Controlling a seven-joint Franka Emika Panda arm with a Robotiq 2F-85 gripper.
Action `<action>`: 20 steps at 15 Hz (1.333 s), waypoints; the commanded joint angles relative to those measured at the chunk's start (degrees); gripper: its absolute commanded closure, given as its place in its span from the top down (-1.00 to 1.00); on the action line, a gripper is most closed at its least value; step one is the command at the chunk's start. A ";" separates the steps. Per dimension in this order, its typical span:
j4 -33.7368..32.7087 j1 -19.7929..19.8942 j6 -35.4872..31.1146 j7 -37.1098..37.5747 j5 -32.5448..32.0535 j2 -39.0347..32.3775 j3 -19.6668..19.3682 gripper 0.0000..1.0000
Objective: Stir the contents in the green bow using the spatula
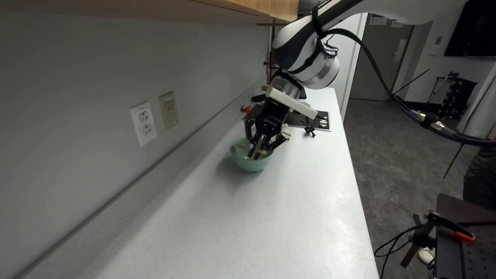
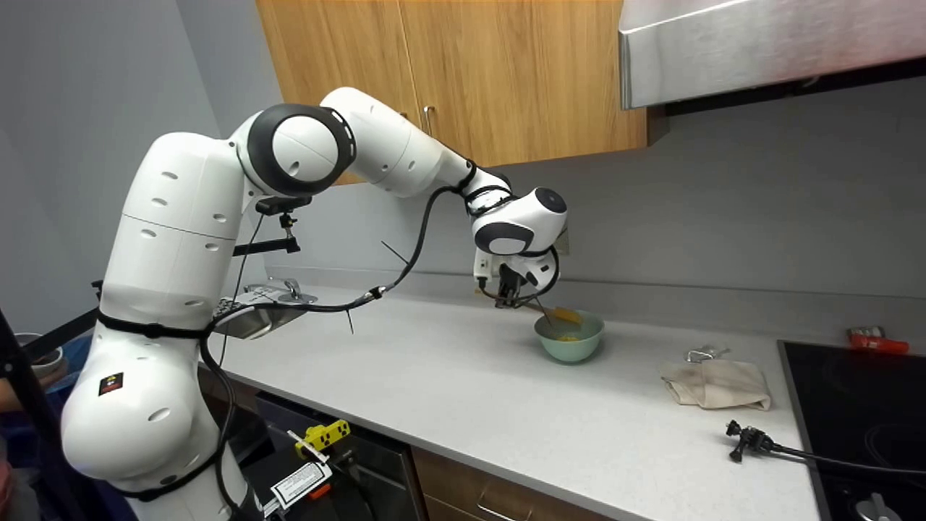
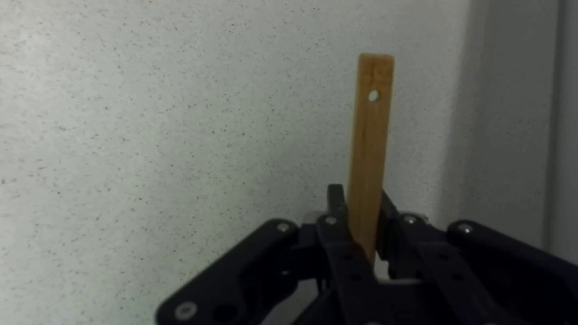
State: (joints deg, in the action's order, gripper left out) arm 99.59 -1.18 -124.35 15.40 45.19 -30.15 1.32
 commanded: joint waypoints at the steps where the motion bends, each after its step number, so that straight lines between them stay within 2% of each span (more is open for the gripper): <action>1: 4.31 -2.84 -2.85 1.84 -6.23 5.21 -0.77 -0.91; 6: 5.83 -3.57 -10.68 2.55 -13.36 5.87 -0.41 -0.91; 13: 5.36 -0.79 -20.02 1.57 -12.43 2.20 0.45 -0.91; 18: 5.03 0.87 -22.36 2.23 -12.07 0.77 0.77 -0.91; 19: 5.15 1.01 -22.34 2.30 -12.13 0.72 0.78 -0.19; 20: 5.20 1.15 -22.30 2.33 -12.12 0.68 0.81 -0.12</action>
State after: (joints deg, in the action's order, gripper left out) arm 105.26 -0.98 -145.45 17.02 32.94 -29.00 1.22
